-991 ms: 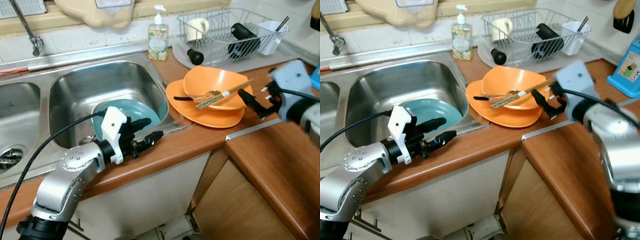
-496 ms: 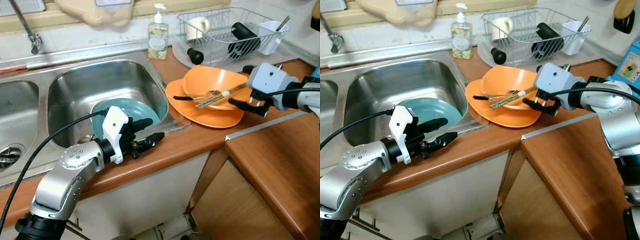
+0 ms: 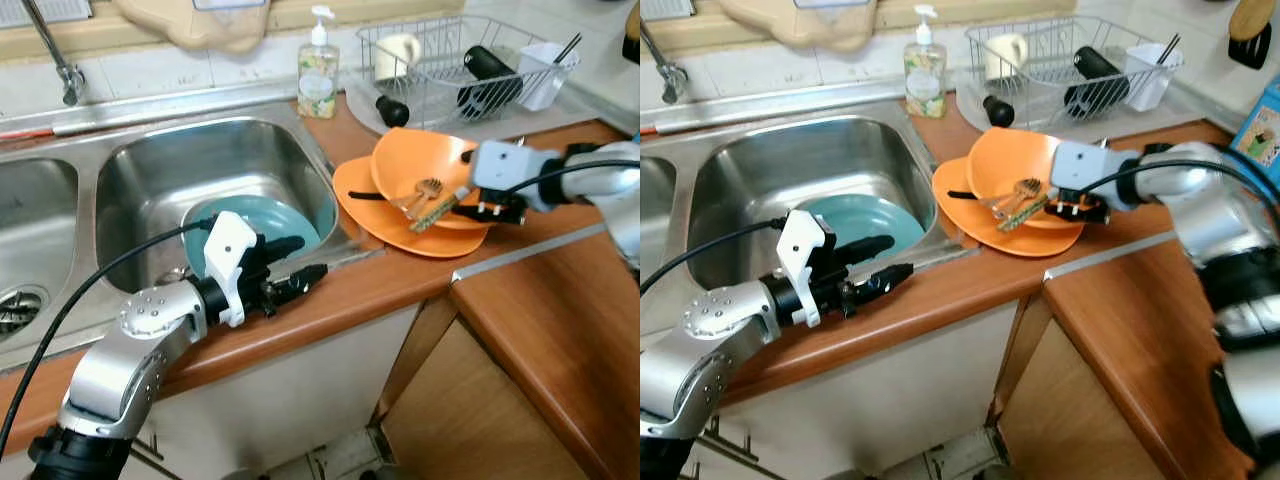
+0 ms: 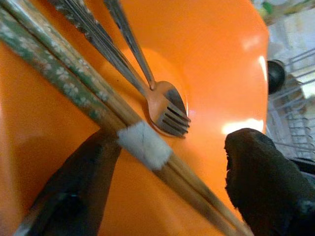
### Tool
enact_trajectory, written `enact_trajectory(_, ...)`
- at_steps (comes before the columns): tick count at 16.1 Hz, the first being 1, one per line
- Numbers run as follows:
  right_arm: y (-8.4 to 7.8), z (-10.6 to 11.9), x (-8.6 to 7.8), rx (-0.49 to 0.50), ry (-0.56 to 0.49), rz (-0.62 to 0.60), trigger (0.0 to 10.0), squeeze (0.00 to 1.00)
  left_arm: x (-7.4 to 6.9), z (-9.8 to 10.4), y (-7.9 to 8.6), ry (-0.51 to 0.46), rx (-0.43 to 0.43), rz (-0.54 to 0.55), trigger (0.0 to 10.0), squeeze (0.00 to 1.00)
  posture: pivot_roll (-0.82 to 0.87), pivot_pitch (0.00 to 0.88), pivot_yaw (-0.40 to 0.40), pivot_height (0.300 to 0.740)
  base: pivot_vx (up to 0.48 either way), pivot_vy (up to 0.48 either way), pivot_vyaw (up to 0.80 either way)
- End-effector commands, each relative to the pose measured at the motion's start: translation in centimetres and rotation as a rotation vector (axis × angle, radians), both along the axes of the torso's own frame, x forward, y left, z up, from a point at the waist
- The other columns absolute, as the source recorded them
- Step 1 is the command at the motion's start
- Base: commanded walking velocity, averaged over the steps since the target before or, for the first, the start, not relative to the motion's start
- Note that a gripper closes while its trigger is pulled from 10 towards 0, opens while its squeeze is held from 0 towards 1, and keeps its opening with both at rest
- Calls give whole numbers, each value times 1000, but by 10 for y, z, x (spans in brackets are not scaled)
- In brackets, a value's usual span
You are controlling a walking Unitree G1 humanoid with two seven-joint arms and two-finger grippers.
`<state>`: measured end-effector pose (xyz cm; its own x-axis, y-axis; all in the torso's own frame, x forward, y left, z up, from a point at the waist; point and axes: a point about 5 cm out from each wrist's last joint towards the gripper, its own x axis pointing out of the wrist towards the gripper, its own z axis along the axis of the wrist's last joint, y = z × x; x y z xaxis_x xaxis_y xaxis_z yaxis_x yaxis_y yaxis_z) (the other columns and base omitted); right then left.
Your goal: Kitchen organization
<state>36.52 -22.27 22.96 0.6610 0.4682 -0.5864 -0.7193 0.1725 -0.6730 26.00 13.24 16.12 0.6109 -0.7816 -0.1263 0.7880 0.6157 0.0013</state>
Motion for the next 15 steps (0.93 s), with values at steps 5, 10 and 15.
enact_trajectory(5,3,1,10,-38,-16,22,0,0,1,5,0,-29,17,-12,10000,0,-115,0,1,740,0,0,0)
enact_trajectory(10,3,0,14,-49,-8,45,0,0,2,6,0,-28,16,-13,10000,0,-117,0,4,740,0,0,0)
enact_trajectory(15,2,-2,15,-55,-4,54,0,0,2,6,0,-28,16,-13,10000,0,-116,0,6,740,0,0,0)
